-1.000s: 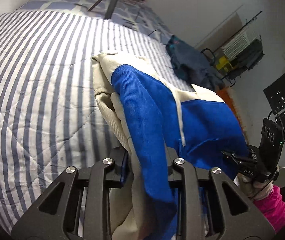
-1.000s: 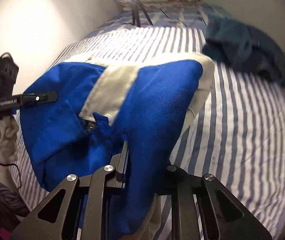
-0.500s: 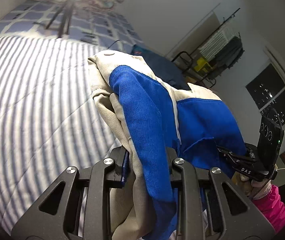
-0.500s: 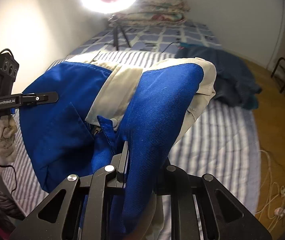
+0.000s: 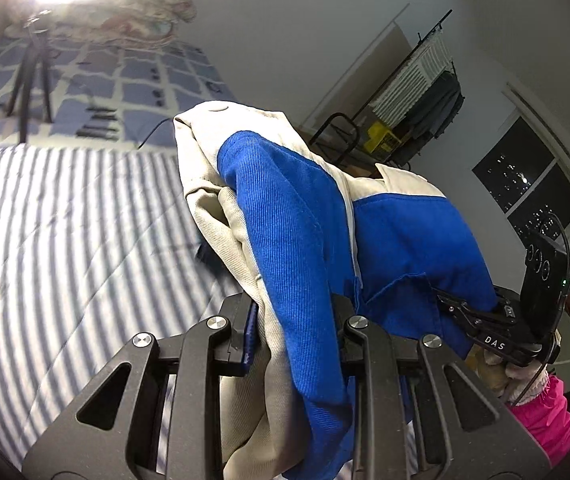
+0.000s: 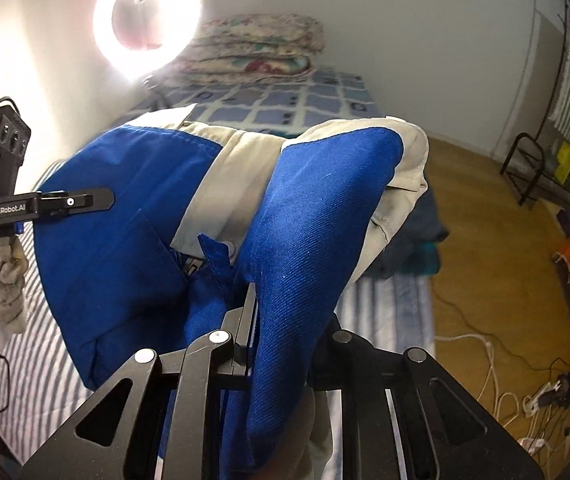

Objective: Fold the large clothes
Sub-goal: 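Lift the folded bundle with both tools and carry it toward the pillow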

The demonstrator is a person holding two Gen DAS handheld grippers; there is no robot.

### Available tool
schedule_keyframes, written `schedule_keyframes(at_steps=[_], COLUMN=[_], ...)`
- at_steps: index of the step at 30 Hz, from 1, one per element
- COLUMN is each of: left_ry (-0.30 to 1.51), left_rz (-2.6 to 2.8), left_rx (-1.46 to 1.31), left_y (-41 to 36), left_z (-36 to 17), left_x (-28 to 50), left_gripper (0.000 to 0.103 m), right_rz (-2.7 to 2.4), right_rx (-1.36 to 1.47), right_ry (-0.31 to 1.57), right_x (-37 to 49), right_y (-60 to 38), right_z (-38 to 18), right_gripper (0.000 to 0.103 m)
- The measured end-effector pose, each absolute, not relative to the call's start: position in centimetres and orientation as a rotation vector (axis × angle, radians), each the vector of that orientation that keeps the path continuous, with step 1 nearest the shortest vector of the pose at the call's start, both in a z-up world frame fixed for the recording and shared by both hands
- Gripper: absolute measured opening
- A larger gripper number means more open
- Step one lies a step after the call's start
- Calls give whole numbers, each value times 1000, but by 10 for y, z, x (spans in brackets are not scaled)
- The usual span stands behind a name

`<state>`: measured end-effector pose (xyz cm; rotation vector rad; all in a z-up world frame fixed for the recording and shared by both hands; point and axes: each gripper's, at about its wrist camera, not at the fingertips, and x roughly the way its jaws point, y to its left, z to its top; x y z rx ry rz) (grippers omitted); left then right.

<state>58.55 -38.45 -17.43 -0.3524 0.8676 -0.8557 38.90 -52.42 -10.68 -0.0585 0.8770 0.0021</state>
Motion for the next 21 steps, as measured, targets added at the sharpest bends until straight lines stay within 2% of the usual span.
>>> schedule_keyframes(at_steps=[9,21], left_ry=[827,794], left_rz=[-855,-792], left_rx=[-347,-379], left_y=[-440,-492], left_z=[-160,-178], left_x=[647,709], left_gripper=[23,23], right_rz=[-23,-37], right_rx=[-87,-78], right_ry=[842,808], right_x=[444,507], right_y=[-575,-631], right_z=[-88,-96], right_gripper=[16,16])
